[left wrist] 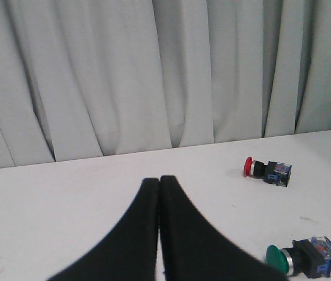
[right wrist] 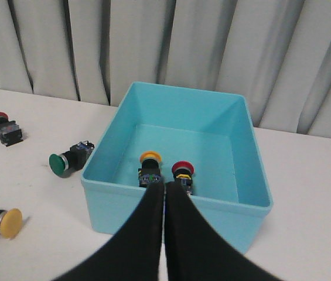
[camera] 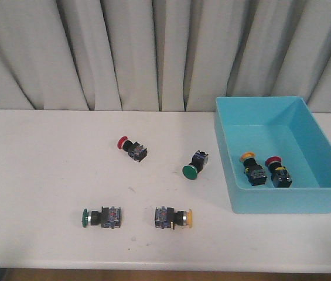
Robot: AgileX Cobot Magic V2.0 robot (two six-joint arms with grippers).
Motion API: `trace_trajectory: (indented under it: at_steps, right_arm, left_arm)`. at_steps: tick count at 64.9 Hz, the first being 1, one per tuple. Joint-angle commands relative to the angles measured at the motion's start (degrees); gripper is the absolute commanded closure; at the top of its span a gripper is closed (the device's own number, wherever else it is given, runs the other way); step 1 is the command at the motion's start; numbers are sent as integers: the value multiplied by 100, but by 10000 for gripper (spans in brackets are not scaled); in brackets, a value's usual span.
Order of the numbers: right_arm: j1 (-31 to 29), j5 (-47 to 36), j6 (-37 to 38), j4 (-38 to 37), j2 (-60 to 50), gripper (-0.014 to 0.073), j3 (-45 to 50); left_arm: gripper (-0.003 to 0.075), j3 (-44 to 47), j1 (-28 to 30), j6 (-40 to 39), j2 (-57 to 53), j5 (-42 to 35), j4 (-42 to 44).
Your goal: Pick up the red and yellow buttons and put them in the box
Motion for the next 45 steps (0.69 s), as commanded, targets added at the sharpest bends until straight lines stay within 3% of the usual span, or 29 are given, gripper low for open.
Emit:
trace_trajectory:
  at_steps: [1, 10, 24, 35, 45]
  right_arm:
    - [-16, -473, -24, 34, -2, 598, -141]
    - [-28, -460, 474, -287, -214, 596, -141]
    - [-28, -479, 2243, -1615, -482, 596, -141]
    - [-28, -864, 2251, -1624, -511, 596, -75]
    - [-28, -2386, 2220, -1636, -741, 596, 884]
  left_arm:
    - [727, 279, 17, -58, -81, -446, -18]
    - [727, 279, 17, -58, -81, -446, -18]
    - [727, 279, 17, -58, -81, -446, -18]
    - [727, 279, 17, -58, -81, -446, -18]
    - [727, 279, 17, -58, -81, -446, -18]
